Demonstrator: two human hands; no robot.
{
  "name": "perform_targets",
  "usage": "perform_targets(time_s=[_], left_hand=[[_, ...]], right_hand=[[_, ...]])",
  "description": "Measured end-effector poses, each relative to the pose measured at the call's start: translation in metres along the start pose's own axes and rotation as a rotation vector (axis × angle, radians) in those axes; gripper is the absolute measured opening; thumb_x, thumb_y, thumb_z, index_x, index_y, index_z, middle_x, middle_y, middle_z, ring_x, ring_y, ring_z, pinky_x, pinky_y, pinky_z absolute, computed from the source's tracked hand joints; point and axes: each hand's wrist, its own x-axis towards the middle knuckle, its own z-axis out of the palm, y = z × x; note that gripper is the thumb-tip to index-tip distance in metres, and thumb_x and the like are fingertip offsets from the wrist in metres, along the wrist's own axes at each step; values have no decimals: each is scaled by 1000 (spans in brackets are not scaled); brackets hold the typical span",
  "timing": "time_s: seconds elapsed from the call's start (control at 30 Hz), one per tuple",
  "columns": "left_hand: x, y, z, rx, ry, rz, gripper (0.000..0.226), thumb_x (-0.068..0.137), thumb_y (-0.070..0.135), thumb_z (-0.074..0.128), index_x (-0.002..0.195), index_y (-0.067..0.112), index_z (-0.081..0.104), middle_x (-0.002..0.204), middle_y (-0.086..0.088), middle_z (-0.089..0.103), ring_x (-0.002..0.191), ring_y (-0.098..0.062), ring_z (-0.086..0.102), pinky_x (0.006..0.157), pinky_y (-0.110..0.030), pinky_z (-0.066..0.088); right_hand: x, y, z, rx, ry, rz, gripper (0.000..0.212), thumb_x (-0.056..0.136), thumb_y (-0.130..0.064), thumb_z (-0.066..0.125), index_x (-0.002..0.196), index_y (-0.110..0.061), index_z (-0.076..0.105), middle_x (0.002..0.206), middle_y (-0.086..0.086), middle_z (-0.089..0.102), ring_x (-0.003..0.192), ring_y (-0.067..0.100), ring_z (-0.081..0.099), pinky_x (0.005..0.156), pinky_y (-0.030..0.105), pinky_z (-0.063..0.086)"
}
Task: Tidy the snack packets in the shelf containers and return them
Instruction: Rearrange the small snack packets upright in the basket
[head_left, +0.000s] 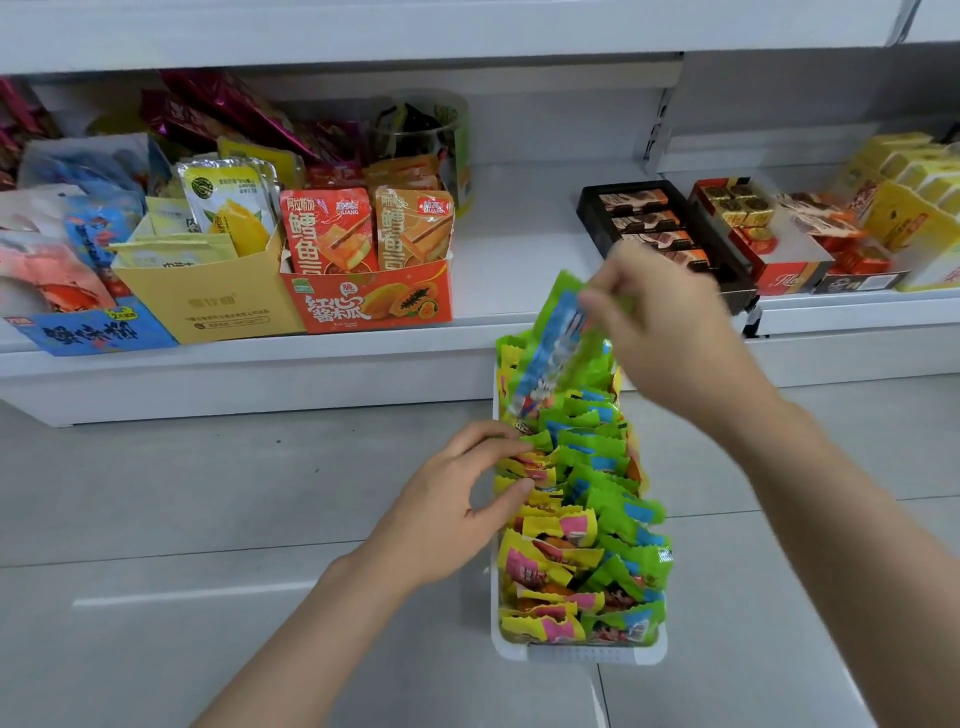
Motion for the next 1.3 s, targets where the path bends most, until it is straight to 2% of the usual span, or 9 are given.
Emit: perform_targets(time_s=[0.13, 0.23, 0.33, 0.5, 0.57, 0.7, 0.83, 1.07, 1.3], left_hand=[[0, 2, 0, -71, -35, -123, 52, 89, 68, 51, 132, 39, 46, 137, 23, 51, 128, 8, 45, 107, -19, 38], [4, 2, 3, -340, 20, -216, 35, 96, 43, 55, 128, 34, 43, 126, 26, 60, 125, 5, 51, 108, -18, 37], [11, 9, -2, -676, 125, -335, 25, 105, 11, 42, 120, 27, 55, 118, 15, 70, 119, -1, 59, 110, -28, 39], [8, 34, -14, -982, 278, -356, 29, 100, 25, 46, 113, 15, 70, 119, -3, 72, 121, -13, 62, 115, -36, 38], [3, 46, -17, -1076, 189, -304, 35, 91, 37, 59, 113, 13, 73, 121, -8, 71, 118, -18, 65, 106, -33, 48], [-11, 67, -11, -1070, -60, -357, 52, 81, 28, 77, 129, 16, 61, 124, -5, 70, 112, -21, 68, 89, -29, 56], [-17, 65, -4, -1022, 65, -439, 51, 74, 14, 77, 123, 13, 63, 117, -9, 72, 101, -20, 68, 84, -32, 58], [-18, 64, 6, -1088, 381, -527, 31, 68, 18, 71, 94, 9, 56, 86, -7, 77, 73, -14, 58, 60, -20, 53], [-21, 62, 9, -1132, 430, -568, 31, 68, 19, 72, 76, 11, 44, 79, -14, 71, 73, -19, 59, 56, -19, 54]], right_hand=[[12, -17, -53, 245, 215, -10, 16, 90, -27, 66, 78, -31, 56, 84, 2, 73, 78, 30, 72, 69, 53, 59], [12, -23, -74, 410, 263, 5, 12, 89, -26, 71, 81, -29, 63, 80, -4, 77, 71, 15, 75, 59, 36, 62], [7, -19, -70, 554, 200, 136, 11, 89, -17, 73, 81, -19, 66, 68, -10, 74, 60, 5, 71, 52, 20, 56], [-3, -4, -41, 680, 98, 365, 6, 88, -17, 72, 83, -14, 69, 65, -5, 74, 58, 5, 68, 58, 22, 59], [-6, 0, -29, 701, 77, 410, 6, 87, -19, 74, 84, -14, 71, 69, -2, 75, 63, 9, 68, 63, 28, 60], [-6, 4, -14, 758, 87, 457, 10, 85, -20, 76, 89, -11, 72, 77, 4, 77, 72, 15, 69, 70, 34, 60], [-10, 11, -9, 837, -8, 491, 17, 87, -7, 72, 104, -7, 69, 86, 10, 77, 77, 17, 71, 72, 30, 62], [-17, 23, 1, 794, 128, 549, 12, 88, -3, 72, 86, -15, 69, 78, 8, 75, 78, 24, 69, 77, 39, 62], [-19, 27, 6, 804, 139, 567, 11, 85, -6, 76, 82, -12, 67, 72, 7, 75, 69, 19, 69, 67, 33, 62]])
